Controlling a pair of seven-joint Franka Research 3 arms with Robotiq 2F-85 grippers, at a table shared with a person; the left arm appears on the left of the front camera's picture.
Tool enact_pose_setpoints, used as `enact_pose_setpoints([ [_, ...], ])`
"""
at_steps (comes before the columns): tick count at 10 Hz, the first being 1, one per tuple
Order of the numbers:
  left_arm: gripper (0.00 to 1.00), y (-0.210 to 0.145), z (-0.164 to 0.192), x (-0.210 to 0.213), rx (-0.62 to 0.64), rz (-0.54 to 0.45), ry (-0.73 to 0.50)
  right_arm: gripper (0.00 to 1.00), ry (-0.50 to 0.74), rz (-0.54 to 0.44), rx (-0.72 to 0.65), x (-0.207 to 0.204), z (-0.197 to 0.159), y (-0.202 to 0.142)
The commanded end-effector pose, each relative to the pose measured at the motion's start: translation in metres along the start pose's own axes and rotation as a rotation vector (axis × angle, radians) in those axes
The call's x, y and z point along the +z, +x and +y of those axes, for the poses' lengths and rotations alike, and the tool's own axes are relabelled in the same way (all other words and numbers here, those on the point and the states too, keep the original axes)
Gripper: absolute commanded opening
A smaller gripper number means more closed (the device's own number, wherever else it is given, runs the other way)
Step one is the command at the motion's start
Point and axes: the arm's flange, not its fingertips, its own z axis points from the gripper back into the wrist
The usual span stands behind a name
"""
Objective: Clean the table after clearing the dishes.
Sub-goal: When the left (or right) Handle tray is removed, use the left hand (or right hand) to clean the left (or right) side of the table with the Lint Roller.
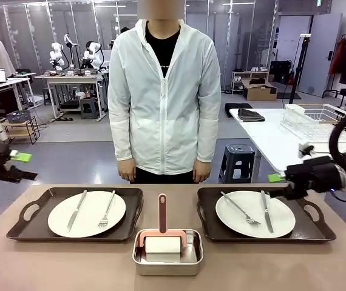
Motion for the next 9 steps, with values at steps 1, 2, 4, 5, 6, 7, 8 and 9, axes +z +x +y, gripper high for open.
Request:
enact_pose_setpoints([
  [1,1.00,-0.002,0.004,0.028,0.071,-0.090,-0.008,1.00,0.027,-0.107,-0.095,0.023,-0.019,-0.008],
  [2,1.00,-0.009,0.012,0.044,0.105,-0.138,-0.010,1.00,0.019,-0.148,-0.142,0.036,-0.028,-0.016],
  [4,1.00,-0.017,0.014,0.039,0.072,-0.085,0.022,1.00,-0.031,-0.092,-0.131,0.035,-0.027,-0.016],
  [5,1.00,-0.017,0.014,0.039,0.072,-0.085,0.022,1.00,-0.007,-0.117,-0.117,0.049,-0.038,-0.023],
  [6,1.00,-0.017,0.014,0.039,0.072,-0.085,0.022,1.00,-0.007,-0.117,-0.117,0.049,-0.038,-0.023],
  [7,1.00,-0.017,0.014,0.039,0.072,-0.085,0.022,1.00,-0.007,-0.117,-0.117,0.049,-0.038,-0.023],
  [8,1.00,-0.017,0.014,0.039,0.072,-0.085,0.022,1.00,-0.007,-0.117,-0.117,0.049,-0.038,-0.023],
  [9,1.00,-0.016,0.019,0.034,0.088,-0.086,0.013,1.00,-0.014,-0.117,-0.121,0.049,-0.039,-0.023],
])
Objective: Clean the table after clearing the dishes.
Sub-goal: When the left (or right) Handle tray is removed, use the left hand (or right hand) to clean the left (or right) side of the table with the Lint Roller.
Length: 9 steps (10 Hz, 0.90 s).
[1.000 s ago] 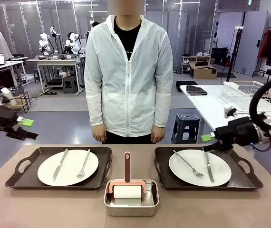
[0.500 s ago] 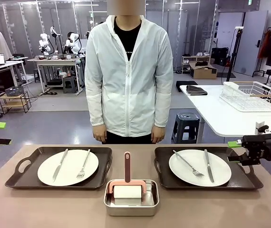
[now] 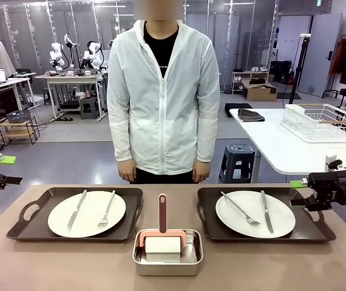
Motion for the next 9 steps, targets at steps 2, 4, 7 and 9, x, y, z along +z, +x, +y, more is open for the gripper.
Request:
enact_pose_setpoints([
  [2,1.00,0.015,0.010,0.043,0.126,0.045,-0.040,1.00,0.016,-0.041,-0.042,0.044,-0.019,0.012],
  [4,1.00,0.026,0.033,0.094,0.191,0.082,-0.154,1.00,0.051,-0.051,-0.072,0.084,-0.045,0.019],
  [7,1.00,0.026,0.065,0.144,0.284,0.009,-0.214,1.00,0.098,-0.164,-0.126,0.136,-0.091,0.018],
  [9,1.00,0.021,0.091,0.166,0.320,-0.062,-0.251,1.00,0.097,-0.194,-0.143,0.154,-0.101,0.012],
])
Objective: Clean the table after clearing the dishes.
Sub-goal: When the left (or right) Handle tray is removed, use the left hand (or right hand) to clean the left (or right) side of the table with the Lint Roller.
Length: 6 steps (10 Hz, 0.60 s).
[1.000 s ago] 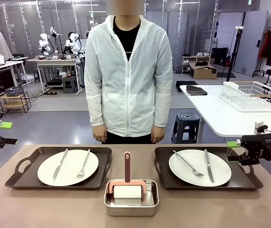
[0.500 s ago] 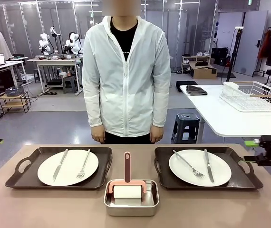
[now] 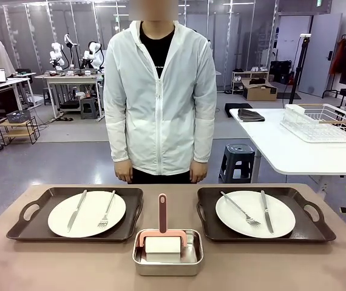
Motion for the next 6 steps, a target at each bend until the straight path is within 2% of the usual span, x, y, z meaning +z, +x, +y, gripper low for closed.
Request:
enact_pose_setpoints([
  [1,1.00,0.016,-0.003,0.036,0.033,-0.072,0.022,1.00,0.029,-0.012,-0.014,0.000,0.006,0.006],
  [2,1.00,0.017,-0.001,0.031,0.030,-0.065,-0.013,1.00,0.040,-0.002,-0.022,-0.006,0.007,0.007],
  [3,1.00,0.002,0.006,0.016,0.011,-0.033,0.005,1.00,0.007,-0.009,-0.002,0.006,-0.003,0.001],
  [6,1.00,0.002,0.006,0.016,0.011,-0.033,0.005,1.00,0.007,-0.009,-0.002,0.006,-0.003,0.001],
])
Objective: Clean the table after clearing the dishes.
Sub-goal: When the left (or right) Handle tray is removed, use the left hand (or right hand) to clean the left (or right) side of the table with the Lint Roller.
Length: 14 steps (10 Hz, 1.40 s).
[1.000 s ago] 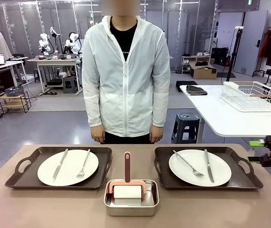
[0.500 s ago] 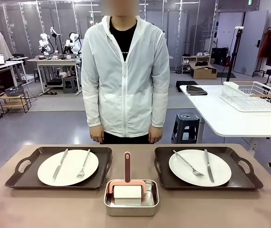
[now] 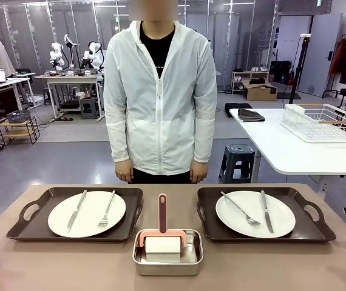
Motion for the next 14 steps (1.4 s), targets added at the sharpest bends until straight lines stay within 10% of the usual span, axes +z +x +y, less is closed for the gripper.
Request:
enact_pose_setpoints([
  [1,1.00,-0.001,0.000,0.003,0.001,-0.005,0.003,1.00,0.000,0.000,0.000,0.000,0.000,0.000],
  [14,1.00,-0.007,0.007,0.070,0.024,-0.148,0.178,1.00,-0.147,-0.197,-0.005,0.084,-0.010,-0.005],
])
